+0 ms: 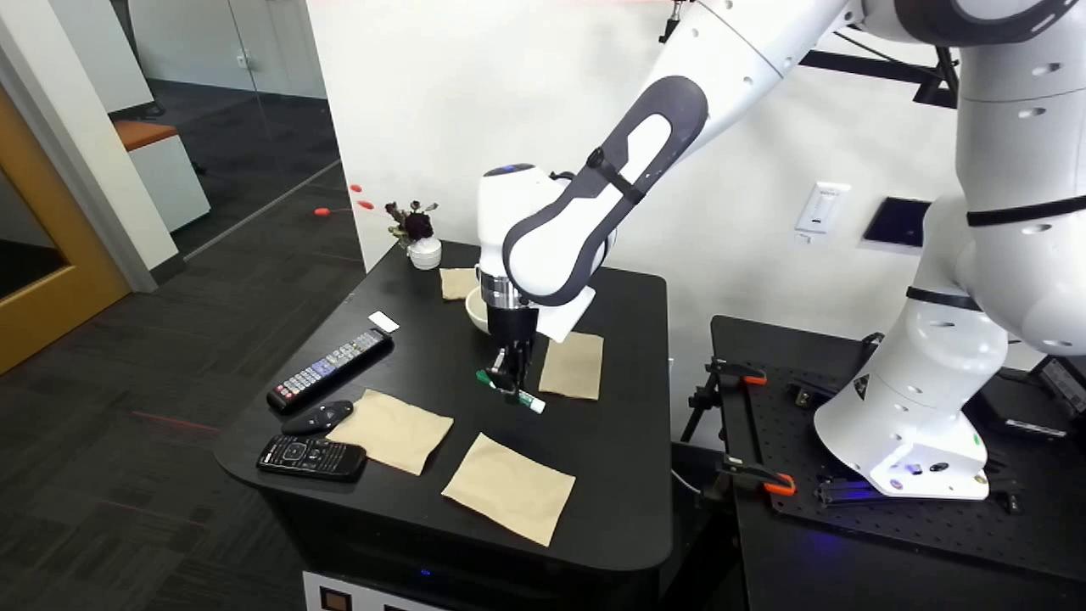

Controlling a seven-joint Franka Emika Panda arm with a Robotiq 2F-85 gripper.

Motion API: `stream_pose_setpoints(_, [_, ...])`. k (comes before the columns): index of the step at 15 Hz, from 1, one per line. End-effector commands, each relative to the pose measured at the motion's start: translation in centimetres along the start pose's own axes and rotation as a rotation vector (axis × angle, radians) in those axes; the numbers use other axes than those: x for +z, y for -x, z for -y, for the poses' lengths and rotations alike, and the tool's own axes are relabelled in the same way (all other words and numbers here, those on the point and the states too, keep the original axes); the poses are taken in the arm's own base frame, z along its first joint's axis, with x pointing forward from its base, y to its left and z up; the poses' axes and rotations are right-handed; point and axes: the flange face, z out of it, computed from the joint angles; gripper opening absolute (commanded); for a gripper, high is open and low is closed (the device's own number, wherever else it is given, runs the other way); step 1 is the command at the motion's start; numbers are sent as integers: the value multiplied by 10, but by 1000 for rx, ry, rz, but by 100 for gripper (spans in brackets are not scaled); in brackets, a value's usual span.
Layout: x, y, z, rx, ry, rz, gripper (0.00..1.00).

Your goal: Pick up the marker from the bowl and put it on the table

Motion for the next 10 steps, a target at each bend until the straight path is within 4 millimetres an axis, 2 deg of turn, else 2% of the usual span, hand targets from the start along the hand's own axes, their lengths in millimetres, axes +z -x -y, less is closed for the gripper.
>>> stream_pose_setpoints(1, [15,-9,5,-20,11,-25,5])
stream_pose_setpoints(5, [25,-15,8,-10,25,-55,5])
stream_pose_setpoints(6, [26,-16,9,-7,24,-56,18])
stream_pose_setpoints(7, [23,-17,10,0,28,-64,45])
stream_pose_setpoints(8, [19,-17,11,8,26,-78,47])
stream_pose_setpoints(10, [9,-19,11,21,21,-107,61])
